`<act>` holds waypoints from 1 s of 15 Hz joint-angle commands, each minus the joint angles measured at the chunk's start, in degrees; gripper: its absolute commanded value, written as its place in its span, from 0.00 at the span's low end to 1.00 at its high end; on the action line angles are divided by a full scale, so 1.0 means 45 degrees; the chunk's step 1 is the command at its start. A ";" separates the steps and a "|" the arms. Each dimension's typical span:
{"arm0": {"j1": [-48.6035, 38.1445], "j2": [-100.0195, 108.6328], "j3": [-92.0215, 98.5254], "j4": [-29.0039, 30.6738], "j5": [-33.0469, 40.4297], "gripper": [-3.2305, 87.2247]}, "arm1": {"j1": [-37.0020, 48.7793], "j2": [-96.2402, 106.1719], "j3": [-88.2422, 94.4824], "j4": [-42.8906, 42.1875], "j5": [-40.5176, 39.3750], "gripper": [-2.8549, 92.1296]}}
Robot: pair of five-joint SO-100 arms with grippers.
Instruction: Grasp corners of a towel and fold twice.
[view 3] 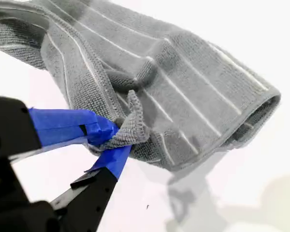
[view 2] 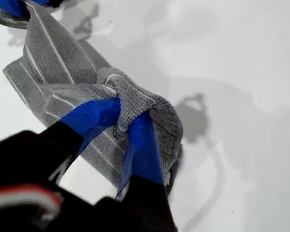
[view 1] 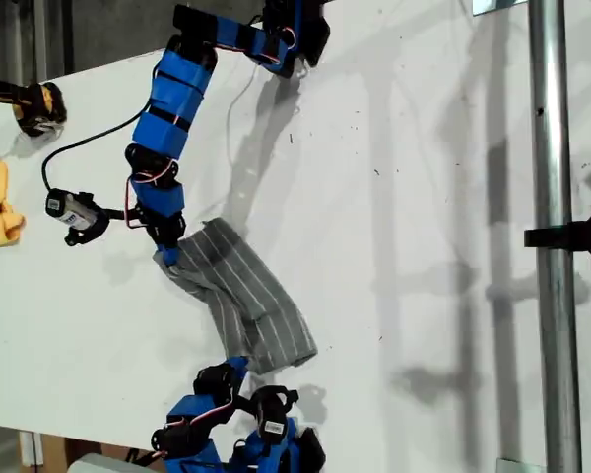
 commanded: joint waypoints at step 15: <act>0.3164 -0.3652 0.3457 -0.6523 -0.3477 0.01 | -0.0352 -0.1797 0.1855 0.3770 0.1074 0.03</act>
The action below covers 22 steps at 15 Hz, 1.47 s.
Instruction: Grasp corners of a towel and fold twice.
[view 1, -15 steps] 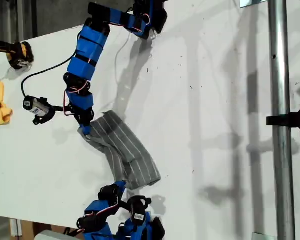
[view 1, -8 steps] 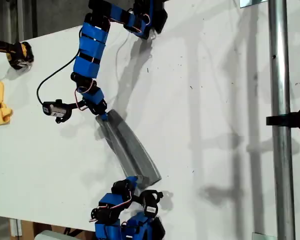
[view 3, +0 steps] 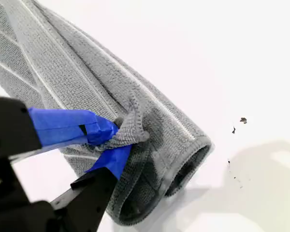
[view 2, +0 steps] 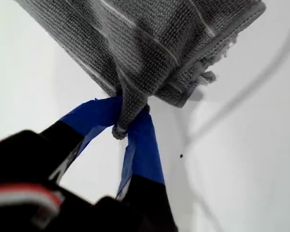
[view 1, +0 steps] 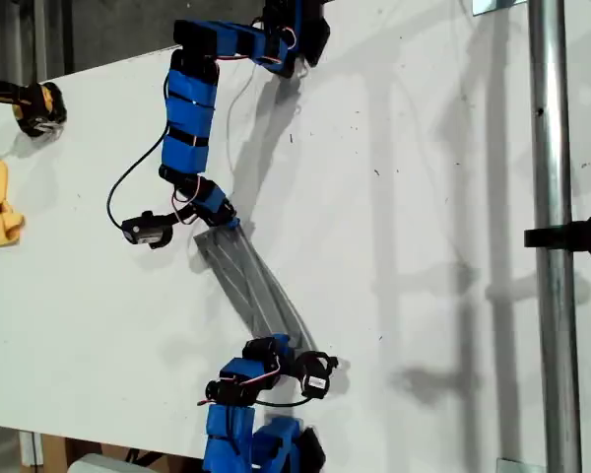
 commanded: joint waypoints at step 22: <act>0.2324 0.9102 0.2012 0.2637 -0.2187 0.37 | 0.3398 0.5645 0.1074 0.2402 0.0313 0.45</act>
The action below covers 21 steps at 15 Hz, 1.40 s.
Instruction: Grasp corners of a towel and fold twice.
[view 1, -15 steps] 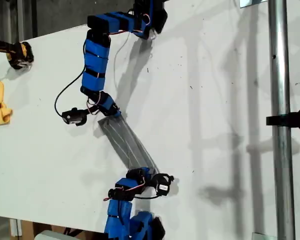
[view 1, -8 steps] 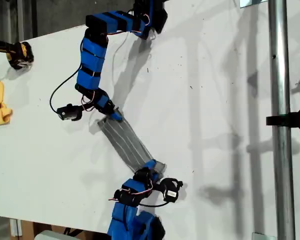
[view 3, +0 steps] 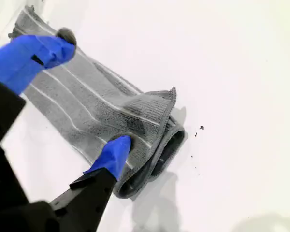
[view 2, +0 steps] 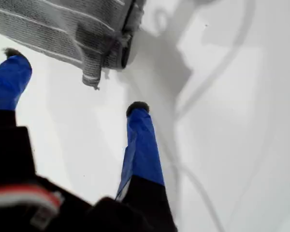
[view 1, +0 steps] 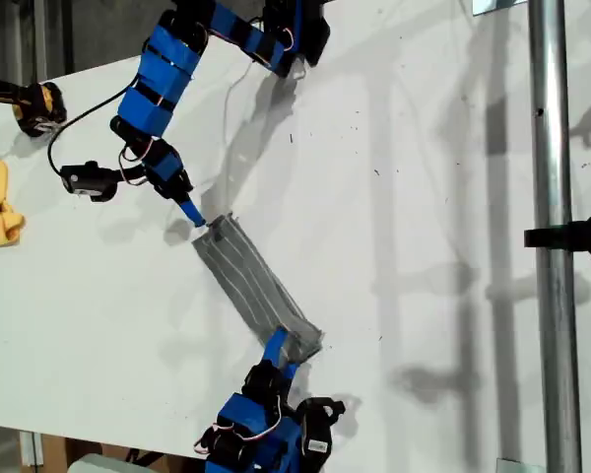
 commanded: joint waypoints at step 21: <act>-0.0566 1.2773 0.8594 -0.1445 0.6543 0.11 | -0.0996 -0.3770 -0.3672 -0.1465 -0.1367 0.48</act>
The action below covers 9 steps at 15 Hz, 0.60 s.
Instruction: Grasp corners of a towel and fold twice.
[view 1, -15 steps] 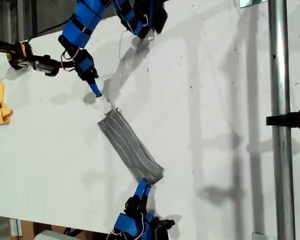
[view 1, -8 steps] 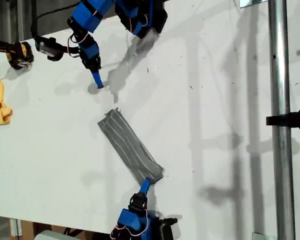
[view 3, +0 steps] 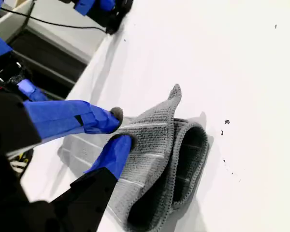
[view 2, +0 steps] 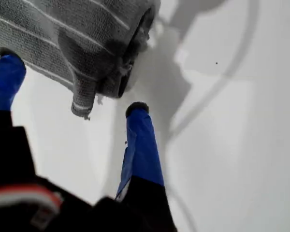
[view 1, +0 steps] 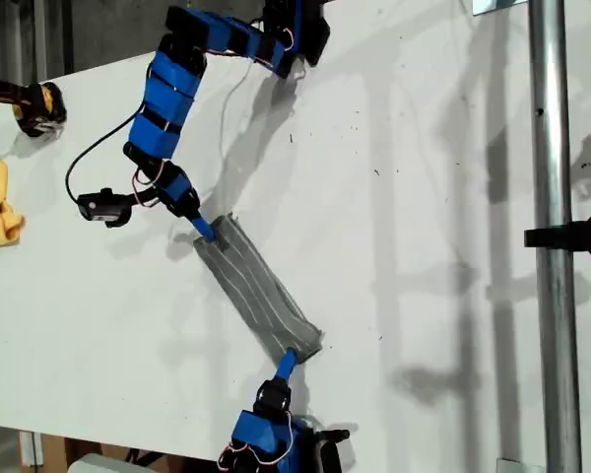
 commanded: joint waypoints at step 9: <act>-0.0020 0.0117 -0.0078 0.0293 -0.0684 0.13 | -0.0566 -0.5781 -0.5527 -0.0098 0.0937 0.46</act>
